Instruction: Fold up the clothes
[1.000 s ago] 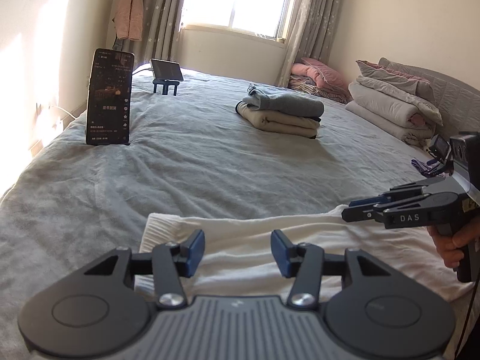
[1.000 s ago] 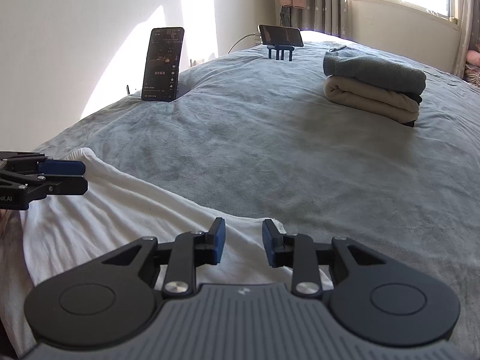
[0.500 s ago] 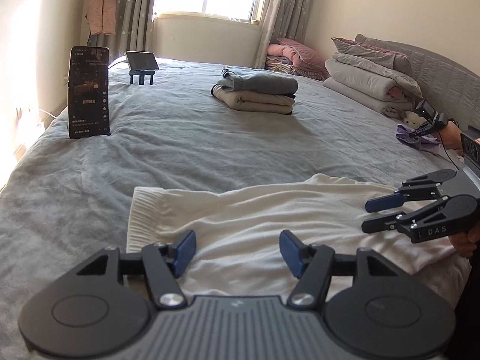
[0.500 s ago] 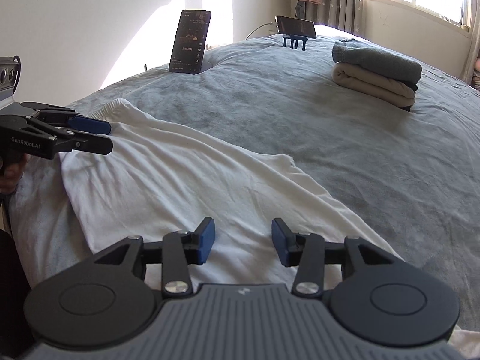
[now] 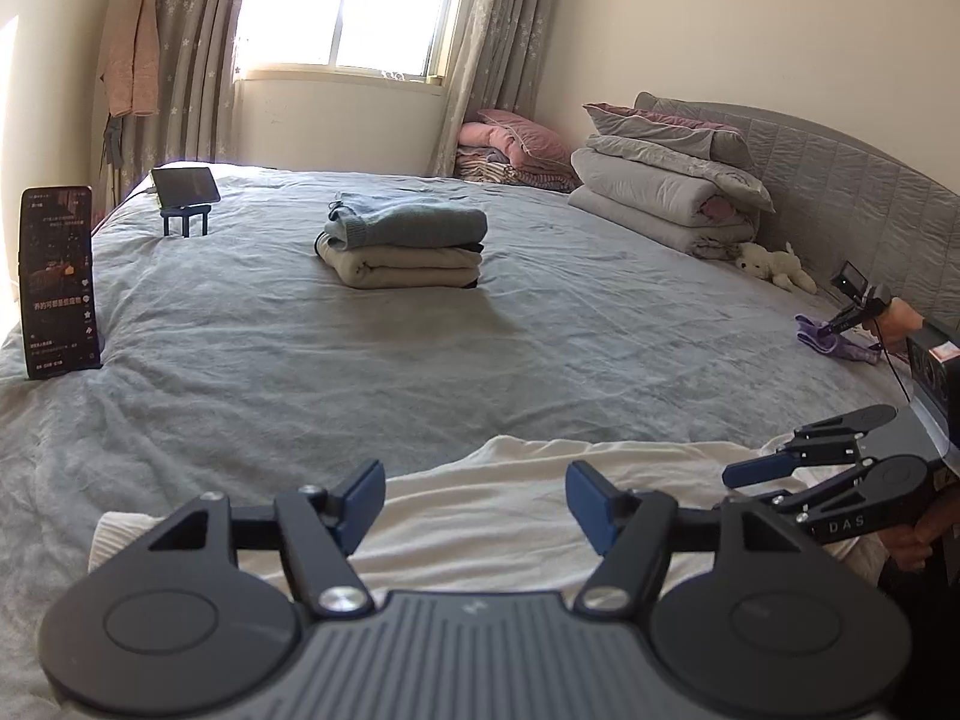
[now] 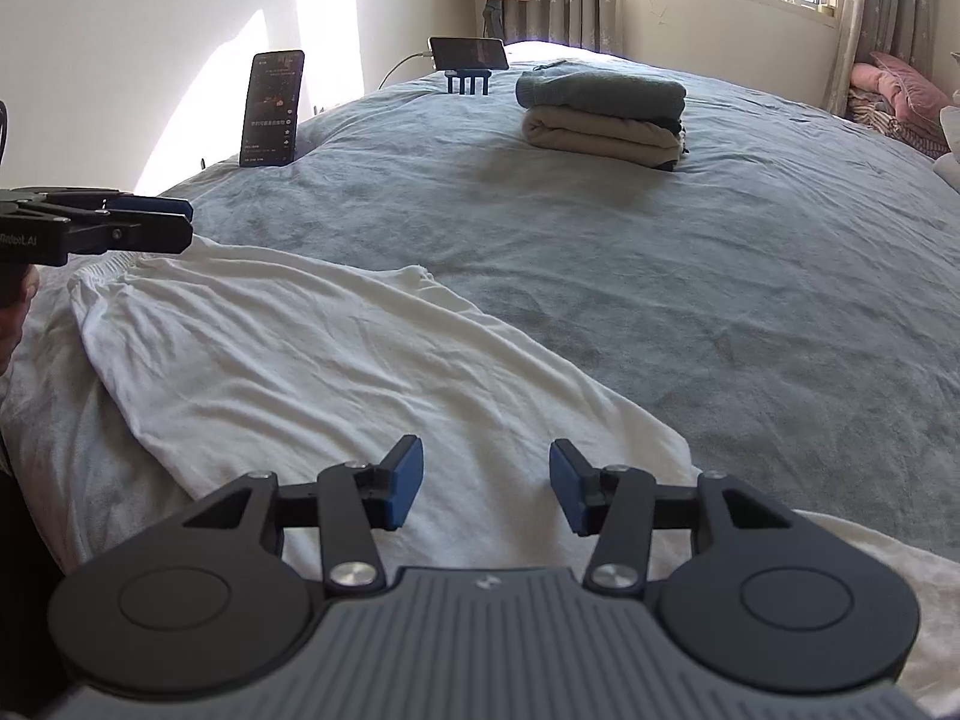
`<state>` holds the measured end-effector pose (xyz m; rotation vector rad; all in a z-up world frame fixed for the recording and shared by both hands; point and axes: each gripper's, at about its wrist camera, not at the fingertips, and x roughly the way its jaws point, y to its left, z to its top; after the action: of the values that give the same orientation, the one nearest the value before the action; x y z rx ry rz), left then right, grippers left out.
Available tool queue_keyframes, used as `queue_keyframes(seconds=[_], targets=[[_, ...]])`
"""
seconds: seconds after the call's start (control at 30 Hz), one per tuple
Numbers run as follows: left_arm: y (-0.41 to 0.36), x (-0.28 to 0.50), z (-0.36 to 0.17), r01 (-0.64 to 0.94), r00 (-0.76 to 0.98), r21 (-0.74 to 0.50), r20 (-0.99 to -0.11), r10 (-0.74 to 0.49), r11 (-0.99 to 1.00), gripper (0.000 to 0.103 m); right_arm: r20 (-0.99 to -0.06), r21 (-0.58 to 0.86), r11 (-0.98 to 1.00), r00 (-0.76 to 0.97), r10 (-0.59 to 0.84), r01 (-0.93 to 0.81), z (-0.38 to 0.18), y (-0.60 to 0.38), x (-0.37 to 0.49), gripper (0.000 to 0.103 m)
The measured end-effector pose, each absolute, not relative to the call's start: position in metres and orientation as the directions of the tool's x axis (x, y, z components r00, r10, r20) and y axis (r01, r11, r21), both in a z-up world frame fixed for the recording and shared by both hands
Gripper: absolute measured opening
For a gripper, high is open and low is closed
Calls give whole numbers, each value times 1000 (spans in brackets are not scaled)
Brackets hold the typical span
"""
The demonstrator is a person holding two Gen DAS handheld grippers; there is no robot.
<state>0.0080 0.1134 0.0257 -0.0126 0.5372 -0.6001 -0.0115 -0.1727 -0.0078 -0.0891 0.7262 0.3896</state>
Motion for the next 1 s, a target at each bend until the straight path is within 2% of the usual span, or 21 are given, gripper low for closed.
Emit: queue_keyframes(seconds=[0.47,0.73,1.0], targets=[[43,6,14,642,589,-170,-515,-623,748,68,-678,60,942,679,281,-330,-16,-200,-24,56],[16,0,-11,694,531,-85,-610,-588,715,68,-706,72,945,653,274,-318,-12,-217,-33,59],[17,-5,-24,684,516,-62,-663,-542,727,69,-747,32,958,630,211,-284,-11,-237,-46,62]])
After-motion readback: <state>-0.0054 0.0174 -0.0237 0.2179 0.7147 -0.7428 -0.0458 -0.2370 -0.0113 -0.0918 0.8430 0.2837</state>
